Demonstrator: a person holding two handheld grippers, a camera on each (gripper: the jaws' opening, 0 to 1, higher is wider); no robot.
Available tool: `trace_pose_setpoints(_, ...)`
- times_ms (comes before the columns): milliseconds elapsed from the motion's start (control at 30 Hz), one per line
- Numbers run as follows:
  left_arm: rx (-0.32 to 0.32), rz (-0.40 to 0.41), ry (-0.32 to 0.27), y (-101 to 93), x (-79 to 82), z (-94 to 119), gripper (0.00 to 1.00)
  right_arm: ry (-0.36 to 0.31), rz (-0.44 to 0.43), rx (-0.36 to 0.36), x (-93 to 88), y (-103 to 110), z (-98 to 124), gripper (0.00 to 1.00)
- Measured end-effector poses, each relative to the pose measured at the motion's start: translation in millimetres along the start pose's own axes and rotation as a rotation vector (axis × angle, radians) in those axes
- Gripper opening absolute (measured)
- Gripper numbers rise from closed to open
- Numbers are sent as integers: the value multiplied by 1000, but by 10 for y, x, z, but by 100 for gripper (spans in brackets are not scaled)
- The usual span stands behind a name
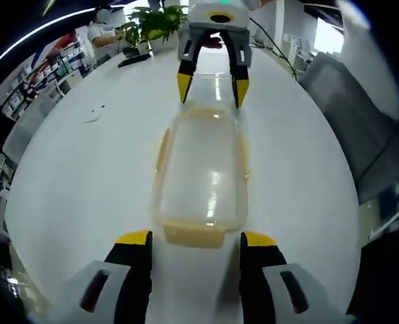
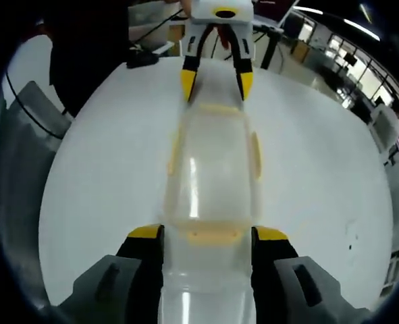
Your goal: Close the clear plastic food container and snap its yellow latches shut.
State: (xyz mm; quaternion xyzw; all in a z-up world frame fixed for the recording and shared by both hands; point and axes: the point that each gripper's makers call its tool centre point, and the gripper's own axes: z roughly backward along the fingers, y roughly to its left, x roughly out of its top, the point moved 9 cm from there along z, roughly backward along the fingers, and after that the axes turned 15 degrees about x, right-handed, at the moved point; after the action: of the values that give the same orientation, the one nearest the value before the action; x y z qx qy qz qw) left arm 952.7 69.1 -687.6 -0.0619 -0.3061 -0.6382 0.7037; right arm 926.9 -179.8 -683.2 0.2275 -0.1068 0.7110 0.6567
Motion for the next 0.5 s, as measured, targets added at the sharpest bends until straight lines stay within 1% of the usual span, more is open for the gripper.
trace_pose_setpoints(133,-17,-3,1,-31,49,-28,46,7,-8,4,3,-48,-38,49)
trace_pose_setpoints(200,-20,-12,3,-41,49,-44,46,14,-14,9,-20,-77,-62,49)
trace_pose_setpoints(300,-43,-12,4,-66,50,-68,46,32,-19,9,-53,-85,-83,49)
trace_pose_setpoints(500,-62,-3,13,-85,38,-105,46,38,-32,15,-80,-117,-89,49)
